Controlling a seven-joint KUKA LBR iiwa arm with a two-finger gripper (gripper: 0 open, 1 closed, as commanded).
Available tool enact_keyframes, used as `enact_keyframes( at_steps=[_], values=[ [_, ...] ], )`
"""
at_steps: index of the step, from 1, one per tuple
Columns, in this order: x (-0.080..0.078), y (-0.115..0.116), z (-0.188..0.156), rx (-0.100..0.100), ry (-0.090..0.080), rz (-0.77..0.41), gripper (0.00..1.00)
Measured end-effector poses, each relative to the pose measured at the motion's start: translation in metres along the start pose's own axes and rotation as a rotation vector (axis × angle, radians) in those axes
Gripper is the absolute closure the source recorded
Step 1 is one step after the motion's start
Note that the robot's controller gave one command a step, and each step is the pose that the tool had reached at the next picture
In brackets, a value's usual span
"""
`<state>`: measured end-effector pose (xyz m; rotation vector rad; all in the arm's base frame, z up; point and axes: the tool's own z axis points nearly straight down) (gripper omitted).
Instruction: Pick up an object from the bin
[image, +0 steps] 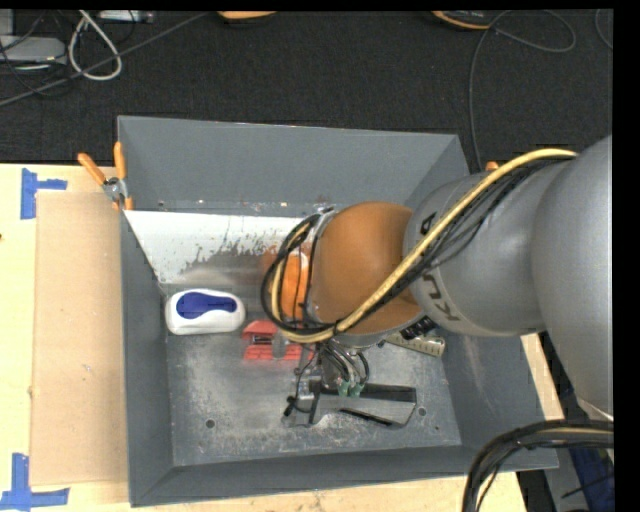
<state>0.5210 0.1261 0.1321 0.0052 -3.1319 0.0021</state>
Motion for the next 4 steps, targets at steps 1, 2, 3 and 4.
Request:
enact_keyframes(
  at_steps=[1,2,3,4],
  values=[
    [-0.002,-0.001,-0.004,-0.001,-0.007,0.005,0.00],
    [-0.034,-0.056,0.039,-0.004,-0.006,0.126,0.00],
    [-0.045,-0.079,0.041,-0.006,-0.001,0.117,0.00],
    [-0.035,-0.047,0.033,-0.007,-0.002,0.268,0.00]
  ],
)
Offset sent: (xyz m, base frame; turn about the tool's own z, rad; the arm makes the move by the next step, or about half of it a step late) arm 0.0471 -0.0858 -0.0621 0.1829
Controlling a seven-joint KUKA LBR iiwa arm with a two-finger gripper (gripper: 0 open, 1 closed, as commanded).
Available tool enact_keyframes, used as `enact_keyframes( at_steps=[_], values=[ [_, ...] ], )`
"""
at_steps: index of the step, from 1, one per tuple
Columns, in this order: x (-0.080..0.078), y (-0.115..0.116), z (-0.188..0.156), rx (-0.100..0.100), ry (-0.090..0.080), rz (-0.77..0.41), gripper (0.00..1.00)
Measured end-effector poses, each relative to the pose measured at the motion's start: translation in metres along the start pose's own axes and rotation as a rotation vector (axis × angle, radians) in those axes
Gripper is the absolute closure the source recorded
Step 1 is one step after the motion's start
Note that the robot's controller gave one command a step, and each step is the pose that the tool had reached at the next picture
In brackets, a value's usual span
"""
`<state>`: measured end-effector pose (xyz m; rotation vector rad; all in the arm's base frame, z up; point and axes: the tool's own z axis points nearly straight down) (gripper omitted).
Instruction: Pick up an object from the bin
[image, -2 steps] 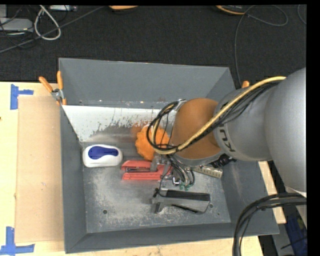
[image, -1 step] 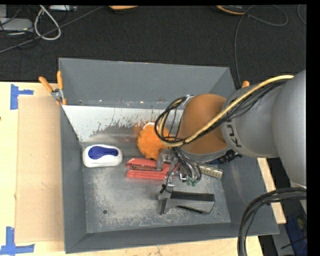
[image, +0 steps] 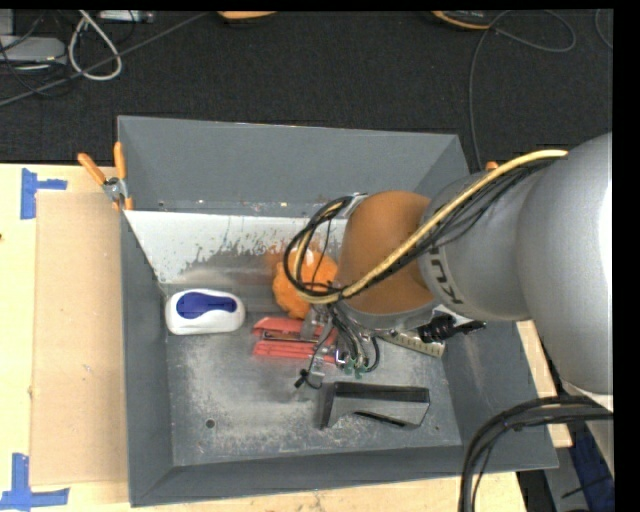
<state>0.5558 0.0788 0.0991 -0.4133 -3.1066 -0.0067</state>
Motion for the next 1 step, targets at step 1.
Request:
enact_keyframes(
  at_steps=[1],
  values=[
    [-0.0210,-0.0089,0.0283,-0.002,0.000,0.065,0.00]
  ],
)
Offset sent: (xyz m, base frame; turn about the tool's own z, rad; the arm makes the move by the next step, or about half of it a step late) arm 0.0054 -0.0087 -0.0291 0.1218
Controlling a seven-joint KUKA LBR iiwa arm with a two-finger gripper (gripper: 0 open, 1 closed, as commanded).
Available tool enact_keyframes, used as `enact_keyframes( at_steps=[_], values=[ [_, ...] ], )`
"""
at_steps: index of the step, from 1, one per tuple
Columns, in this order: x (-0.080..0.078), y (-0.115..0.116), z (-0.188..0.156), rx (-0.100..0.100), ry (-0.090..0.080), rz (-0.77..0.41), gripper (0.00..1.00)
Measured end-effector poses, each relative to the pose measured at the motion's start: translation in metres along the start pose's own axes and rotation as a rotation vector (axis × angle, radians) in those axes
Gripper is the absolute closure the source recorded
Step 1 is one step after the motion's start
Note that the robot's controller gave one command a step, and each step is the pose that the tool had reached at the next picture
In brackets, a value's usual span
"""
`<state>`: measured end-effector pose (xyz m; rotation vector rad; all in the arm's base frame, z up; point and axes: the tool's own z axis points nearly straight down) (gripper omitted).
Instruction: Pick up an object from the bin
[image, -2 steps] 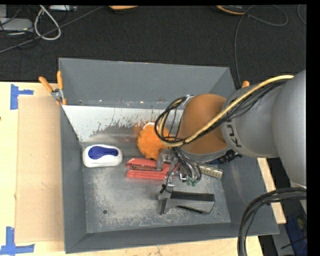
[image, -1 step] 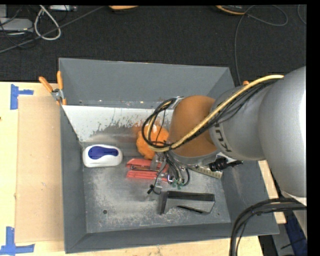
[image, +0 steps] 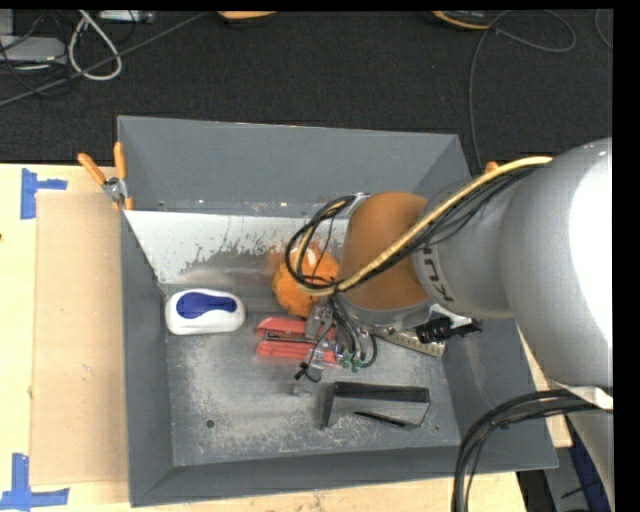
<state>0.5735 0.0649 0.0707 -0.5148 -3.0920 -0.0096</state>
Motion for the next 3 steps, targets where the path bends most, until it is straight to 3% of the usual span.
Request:
enact_keyframes(
  at_steps=[1,2,3],
  values=[
    [0.011,0.004,-0.004,-0.005,-0.006,0.055,1.00],
    [0.011,0.004,-0.004,-0.005,-0.006,0.056,1.00],
    [0.014,0.002,-0.016,0.001,0.004,0.056,1.00]
  ],
)
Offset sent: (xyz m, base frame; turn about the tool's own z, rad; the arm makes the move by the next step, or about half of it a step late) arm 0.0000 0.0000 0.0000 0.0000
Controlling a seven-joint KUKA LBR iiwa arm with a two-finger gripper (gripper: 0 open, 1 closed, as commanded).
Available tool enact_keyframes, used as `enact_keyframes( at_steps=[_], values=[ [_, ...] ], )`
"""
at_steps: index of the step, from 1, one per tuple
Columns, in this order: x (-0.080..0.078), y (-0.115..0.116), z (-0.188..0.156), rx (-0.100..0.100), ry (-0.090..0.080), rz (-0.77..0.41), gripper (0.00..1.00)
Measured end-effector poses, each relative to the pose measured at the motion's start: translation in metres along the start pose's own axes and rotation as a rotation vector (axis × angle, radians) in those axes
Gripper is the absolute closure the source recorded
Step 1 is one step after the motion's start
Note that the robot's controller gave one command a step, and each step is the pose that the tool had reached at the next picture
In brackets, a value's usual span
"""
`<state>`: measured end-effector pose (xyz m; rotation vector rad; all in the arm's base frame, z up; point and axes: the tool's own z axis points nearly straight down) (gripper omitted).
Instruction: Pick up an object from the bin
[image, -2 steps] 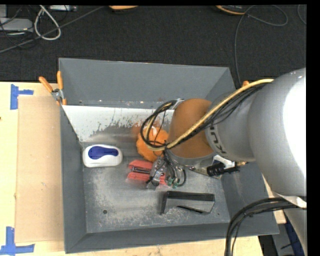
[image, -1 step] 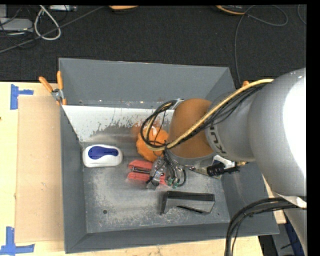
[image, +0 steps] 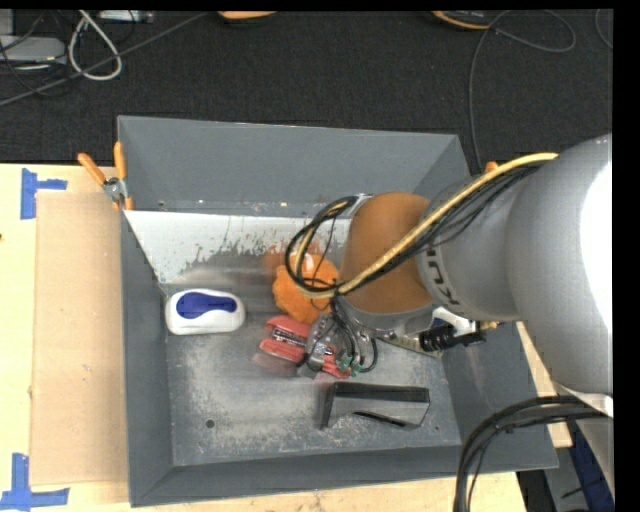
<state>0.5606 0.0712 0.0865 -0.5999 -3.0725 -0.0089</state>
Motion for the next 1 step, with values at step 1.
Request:
enact_keyframes(
  at_steps=[1],
  values=[
    [0.0001,-0.0004,-0.0332,0.000,-0.001,-0.001,1.00]
  ],
)
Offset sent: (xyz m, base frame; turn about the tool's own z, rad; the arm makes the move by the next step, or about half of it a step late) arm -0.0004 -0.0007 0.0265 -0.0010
